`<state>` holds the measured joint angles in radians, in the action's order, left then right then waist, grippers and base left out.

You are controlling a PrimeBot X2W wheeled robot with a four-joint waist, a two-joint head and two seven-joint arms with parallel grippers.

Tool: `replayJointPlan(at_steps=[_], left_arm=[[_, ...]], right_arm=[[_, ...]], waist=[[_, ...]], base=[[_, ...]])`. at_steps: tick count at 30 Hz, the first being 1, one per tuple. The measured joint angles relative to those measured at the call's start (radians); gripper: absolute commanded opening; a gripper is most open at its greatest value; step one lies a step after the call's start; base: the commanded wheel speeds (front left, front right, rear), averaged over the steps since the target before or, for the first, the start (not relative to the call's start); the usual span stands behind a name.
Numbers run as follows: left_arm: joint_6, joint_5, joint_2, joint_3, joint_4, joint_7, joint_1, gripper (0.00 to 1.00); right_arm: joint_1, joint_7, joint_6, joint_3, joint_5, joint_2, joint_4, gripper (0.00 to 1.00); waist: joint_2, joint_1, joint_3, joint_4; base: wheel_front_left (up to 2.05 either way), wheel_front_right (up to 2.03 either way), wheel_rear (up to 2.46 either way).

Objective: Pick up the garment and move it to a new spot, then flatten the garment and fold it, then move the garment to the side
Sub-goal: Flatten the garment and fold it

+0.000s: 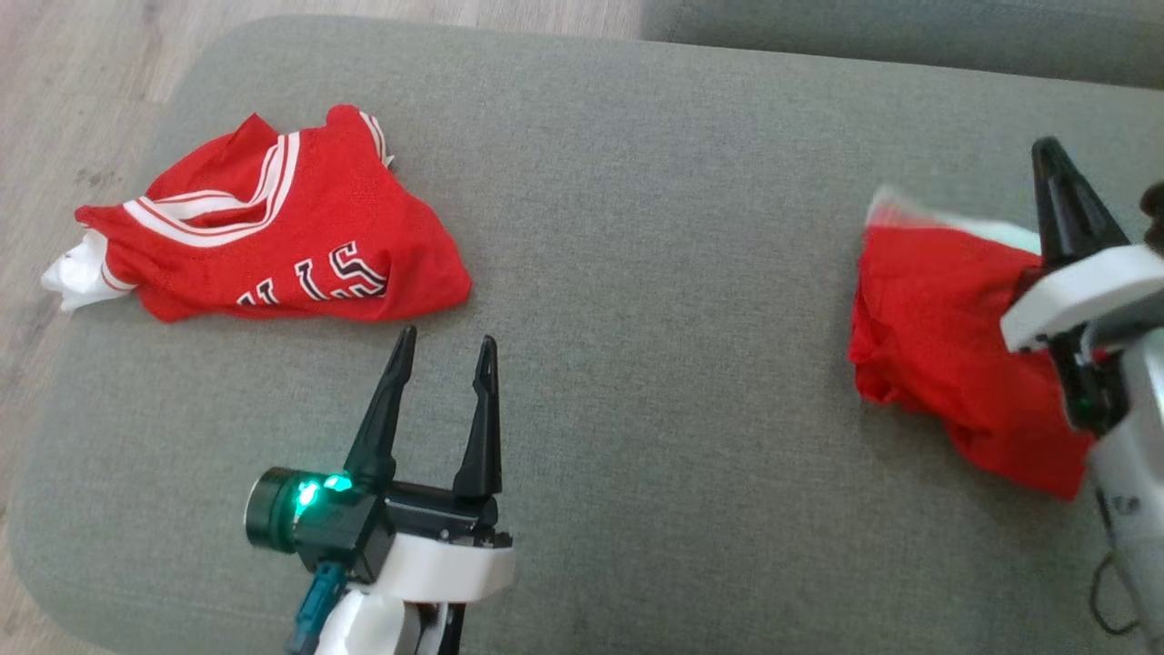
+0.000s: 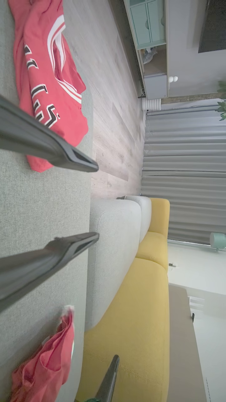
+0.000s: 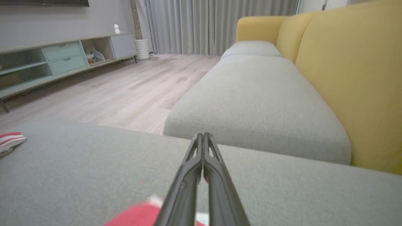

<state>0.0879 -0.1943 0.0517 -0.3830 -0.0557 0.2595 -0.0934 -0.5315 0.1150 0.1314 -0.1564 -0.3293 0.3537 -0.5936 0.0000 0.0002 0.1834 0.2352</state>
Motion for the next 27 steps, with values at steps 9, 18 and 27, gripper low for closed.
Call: replayJointPlan(at_steps=[9,18,27], left_arm=[[0.001,0.0,0.0,0.0,0.0,0.0,-0.001,1.0],[0.0,0.0,0.0,0.002,-0.007,0.0,-0.001,1.0],[0.021,0.037,0.0,0.039,0.011,0.0,0.055,1.0]], right_arm=[[0.085,0.052,0.0,-0.066,0.005,-0.142,-0.055,0.0],[0.16,0.097,0.0,-0.128,-0.002,-0.187,-0.17,0.0],[0.29,0.133,0.0,-0.107,-0.064,-0.191,0.098,1.0]], waist=[[0.0,-0.0001,-0.011,-0.011],[0.0,-0.0001,-0.025,-0.019],[0.0,-0.0002,-0.103,-0.057]], base=[[0.0,0.0,0.0],[0.0,0.0,0.0],[0.0,0.0,0.0]])
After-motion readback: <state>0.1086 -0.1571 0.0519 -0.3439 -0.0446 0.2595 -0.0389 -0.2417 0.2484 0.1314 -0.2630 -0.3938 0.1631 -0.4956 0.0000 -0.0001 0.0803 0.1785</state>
